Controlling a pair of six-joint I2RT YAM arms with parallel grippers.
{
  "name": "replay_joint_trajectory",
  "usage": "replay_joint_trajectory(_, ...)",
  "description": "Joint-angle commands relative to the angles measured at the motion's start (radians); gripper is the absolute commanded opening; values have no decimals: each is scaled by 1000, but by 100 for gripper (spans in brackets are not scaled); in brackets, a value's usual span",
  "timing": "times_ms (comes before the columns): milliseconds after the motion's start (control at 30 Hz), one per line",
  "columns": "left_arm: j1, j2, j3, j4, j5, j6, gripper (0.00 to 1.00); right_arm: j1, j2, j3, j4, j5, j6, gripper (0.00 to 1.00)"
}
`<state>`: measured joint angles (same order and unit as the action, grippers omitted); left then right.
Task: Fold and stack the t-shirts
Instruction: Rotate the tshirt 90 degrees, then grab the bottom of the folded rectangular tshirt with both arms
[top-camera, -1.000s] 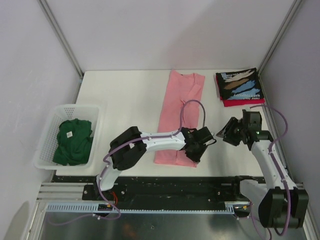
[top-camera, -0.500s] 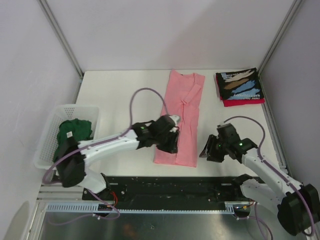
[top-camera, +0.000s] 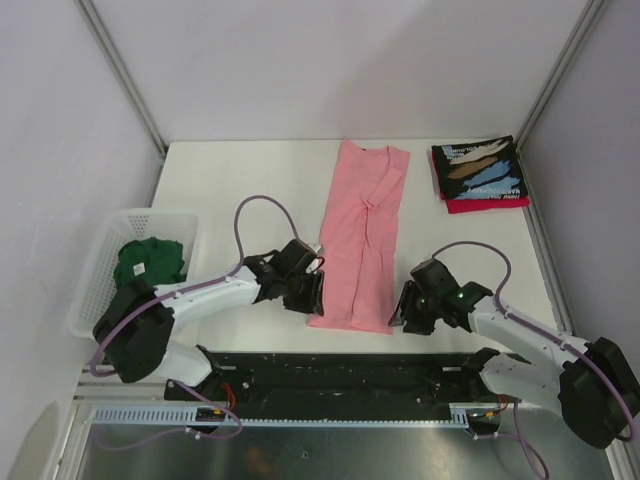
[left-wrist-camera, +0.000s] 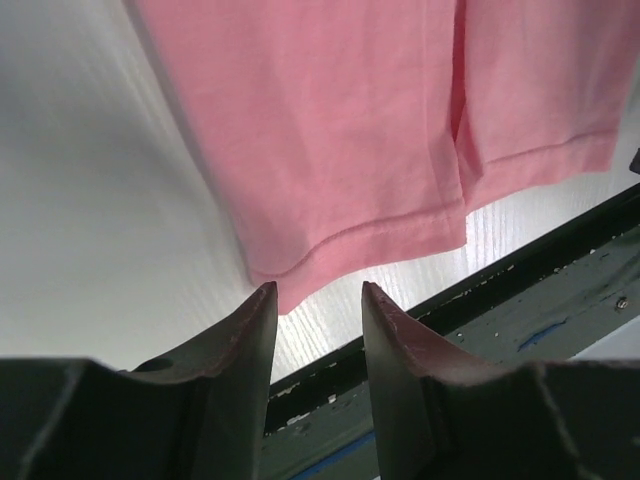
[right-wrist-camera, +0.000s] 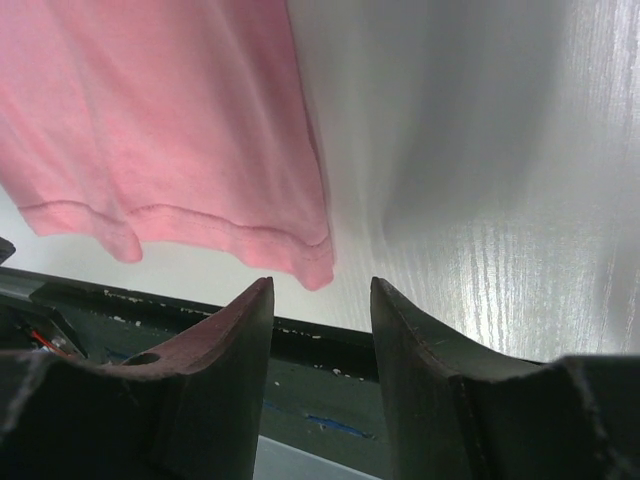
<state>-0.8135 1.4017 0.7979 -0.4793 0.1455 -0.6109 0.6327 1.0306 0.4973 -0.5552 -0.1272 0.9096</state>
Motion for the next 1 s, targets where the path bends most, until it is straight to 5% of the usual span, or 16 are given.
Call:
replay_joint_trajectory(0, 6, 21, -28, 77, 31, -2, 44, 18, 9, -19, 49, 41, 41, 48)
replay_joint_trajectory(967, 3, 45, -150, 118, -58, -40, 36, 101, 116, -63, 188, 89, 107, 45)
